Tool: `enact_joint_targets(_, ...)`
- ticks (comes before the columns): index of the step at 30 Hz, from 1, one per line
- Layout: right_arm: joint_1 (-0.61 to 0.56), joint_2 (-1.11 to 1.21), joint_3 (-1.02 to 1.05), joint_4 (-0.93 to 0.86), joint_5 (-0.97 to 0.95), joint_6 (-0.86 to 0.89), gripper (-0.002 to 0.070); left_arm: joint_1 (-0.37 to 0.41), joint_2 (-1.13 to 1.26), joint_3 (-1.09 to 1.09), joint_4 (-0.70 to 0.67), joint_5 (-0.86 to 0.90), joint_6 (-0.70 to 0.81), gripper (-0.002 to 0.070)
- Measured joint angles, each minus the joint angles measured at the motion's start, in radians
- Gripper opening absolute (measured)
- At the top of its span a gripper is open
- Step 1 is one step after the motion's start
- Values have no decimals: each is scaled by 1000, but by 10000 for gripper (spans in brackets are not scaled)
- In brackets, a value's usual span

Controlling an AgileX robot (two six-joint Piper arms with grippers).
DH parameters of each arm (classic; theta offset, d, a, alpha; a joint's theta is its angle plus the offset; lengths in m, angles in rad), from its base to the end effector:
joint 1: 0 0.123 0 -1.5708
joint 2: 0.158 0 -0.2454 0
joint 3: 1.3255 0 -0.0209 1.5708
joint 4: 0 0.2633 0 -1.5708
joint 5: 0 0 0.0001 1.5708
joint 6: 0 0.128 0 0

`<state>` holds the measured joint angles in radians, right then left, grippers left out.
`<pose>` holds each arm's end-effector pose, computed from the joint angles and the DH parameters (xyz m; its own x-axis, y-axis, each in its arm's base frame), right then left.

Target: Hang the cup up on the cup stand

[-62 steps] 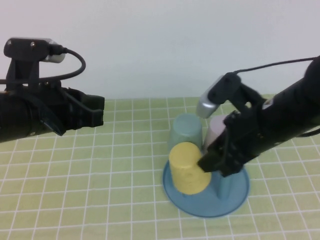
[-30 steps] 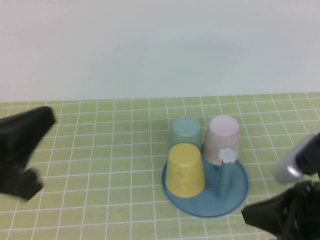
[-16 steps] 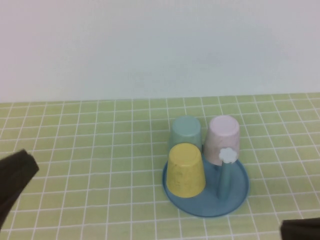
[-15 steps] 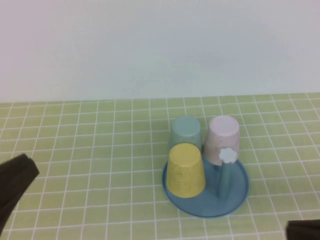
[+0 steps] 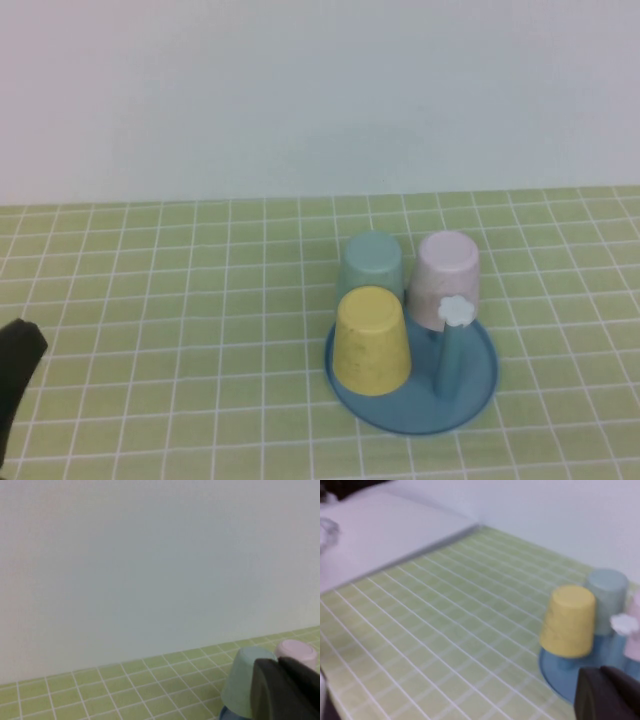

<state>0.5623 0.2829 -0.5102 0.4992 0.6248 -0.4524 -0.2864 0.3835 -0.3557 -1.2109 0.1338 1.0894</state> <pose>0.1002 0.1055 0.2986 -0.1824 -0.1558 -0.9708 -0.7484 0.6624 0.0343 0.1665 -0.0658 0.2875 -0.0358 -0.1118 -0.9931 0.3986 0.9097 -0.1167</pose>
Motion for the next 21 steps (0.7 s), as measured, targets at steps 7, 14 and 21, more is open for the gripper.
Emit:
enact_joint_targets(7, 0, -5, 0, -144, 48, 107, 0, 0, 0, 18, 2, 8, 0, 0)
enact_joint_targets(14, 0, -5, 0, -154, 16, 107, -1, 0, 0, 18, 2, 11, 9, 0)
enact_joint_targets(21, 0, -5, 0, -155, 8, 107, -1, 0, 0, 18, 2, 11, 9, 0)
